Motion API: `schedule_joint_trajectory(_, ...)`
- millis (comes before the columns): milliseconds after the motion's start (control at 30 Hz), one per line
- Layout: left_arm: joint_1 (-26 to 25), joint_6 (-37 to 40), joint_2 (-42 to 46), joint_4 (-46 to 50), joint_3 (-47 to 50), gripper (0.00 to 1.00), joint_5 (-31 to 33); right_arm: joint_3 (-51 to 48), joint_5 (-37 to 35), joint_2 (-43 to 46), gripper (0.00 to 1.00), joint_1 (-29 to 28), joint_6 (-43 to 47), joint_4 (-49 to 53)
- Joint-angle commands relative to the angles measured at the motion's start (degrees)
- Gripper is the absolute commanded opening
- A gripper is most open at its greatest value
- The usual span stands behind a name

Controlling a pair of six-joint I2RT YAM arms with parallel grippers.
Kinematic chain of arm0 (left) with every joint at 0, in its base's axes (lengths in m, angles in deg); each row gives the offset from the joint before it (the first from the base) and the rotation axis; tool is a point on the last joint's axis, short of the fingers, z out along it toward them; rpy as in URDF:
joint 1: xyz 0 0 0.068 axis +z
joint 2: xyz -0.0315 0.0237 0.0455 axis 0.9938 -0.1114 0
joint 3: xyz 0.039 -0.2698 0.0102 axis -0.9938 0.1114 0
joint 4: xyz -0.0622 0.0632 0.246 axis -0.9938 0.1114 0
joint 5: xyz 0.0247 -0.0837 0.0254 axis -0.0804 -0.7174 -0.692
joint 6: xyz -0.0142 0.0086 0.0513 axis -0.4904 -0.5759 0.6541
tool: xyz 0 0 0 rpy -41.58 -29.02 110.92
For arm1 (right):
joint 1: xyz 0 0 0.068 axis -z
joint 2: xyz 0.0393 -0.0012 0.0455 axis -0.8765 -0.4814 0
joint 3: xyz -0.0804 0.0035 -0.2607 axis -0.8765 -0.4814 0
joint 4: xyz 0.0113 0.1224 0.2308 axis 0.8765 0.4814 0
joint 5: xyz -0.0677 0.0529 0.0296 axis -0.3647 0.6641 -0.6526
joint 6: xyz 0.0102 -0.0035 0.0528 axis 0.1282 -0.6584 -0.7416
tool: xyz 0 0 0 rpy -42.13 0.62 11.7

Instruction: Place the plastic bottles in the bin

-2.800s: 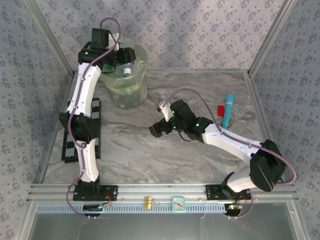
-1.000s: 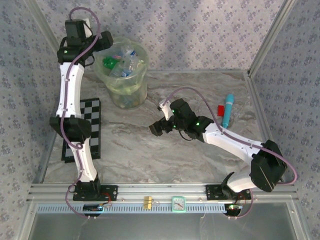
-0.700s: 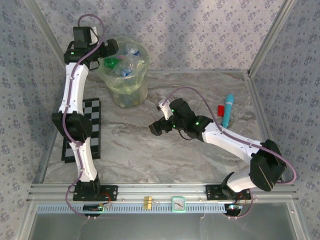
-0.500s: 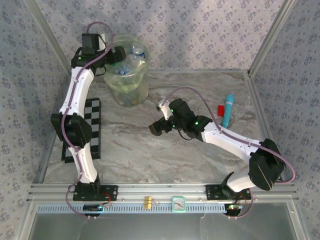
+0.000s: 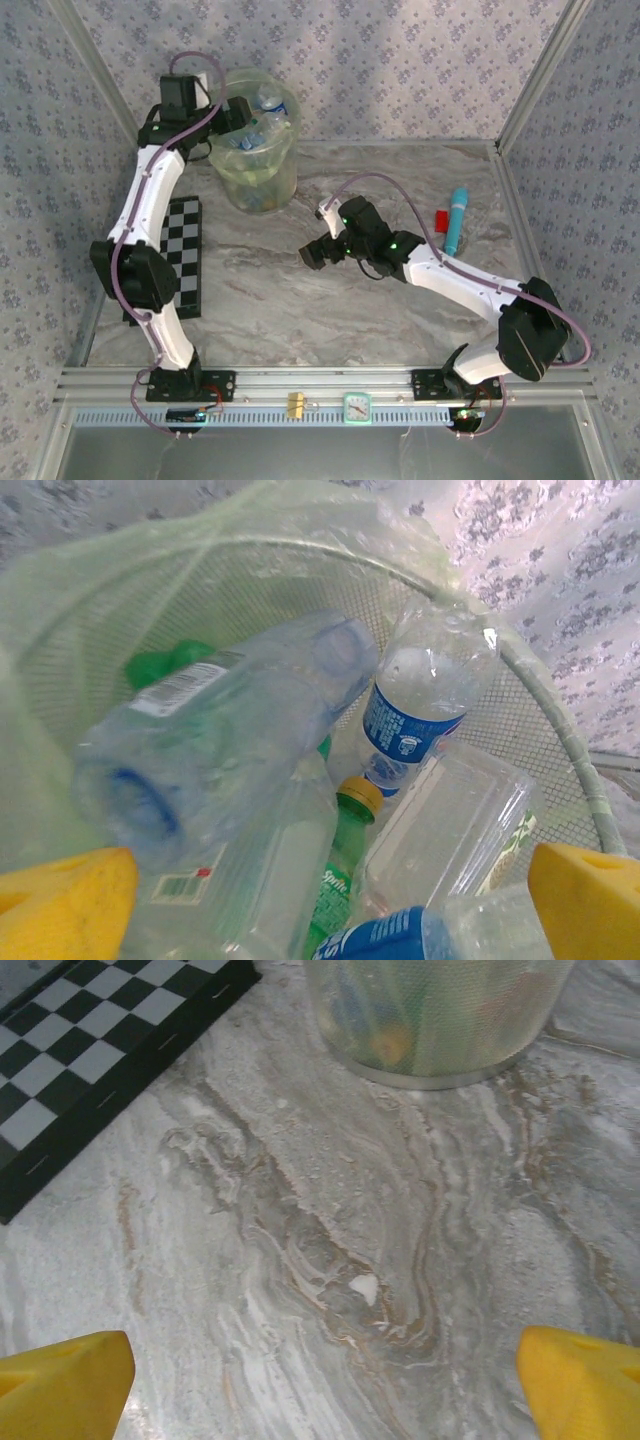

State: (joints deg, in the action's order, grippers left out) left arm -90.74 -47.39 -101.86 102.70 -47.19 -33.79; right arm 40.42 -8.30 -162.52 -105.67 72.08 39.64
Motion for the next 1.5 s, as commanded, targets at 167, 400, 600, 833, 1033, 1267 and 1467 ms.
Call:
schedule_joint_trajectory(167,1.5,0.1,17.3,-8.7,18.3,1.00,9.6,-2.5,-4.3,3.7,1.00,8.1,-0.3,0.2)
schedule_joint_trajectory(400,1.5,-2.0,31.9,-20.9,46.3,1.00,22.4,-6.8,-12.4,4.2,1.00,19.0,-0.8,-1.8)
schedule_joint_trajectory(600,0.8,-2.5,38.3,-27.9,65.2,1.00,30.7,-11.5,-18.6,3.2,1.00,30.4,1.0,-6.3)
schedule_joint_trajectory(833,-3.7,9.3,33.7,-37.5,73.7,1.00,39.4,-19.7,-16.9,0.0,1.00,42.4,1.4,-18.5)
schedule_joint_trajectory(1033,-5.9,22.2,26.0,-51.5,76.6,1.00,39.6,-26.1,-16.3,-3.3,1.00,44.0,3.7,-33.2)
schedule_joint_trajectory(1267,-5.8,27.4,20.3,-64.7,80.6,1.00,39.0,-33.0,-17.7,-3.3,1.00,44.4,3.6,-46.3)
schedule_joint_trajectory(1467,-5.3,28.6,18.9,-75.8,87.6,1.00,34.1,-38.7,-15.1,-5.9,1.00,44.9,5.1,-58.5)
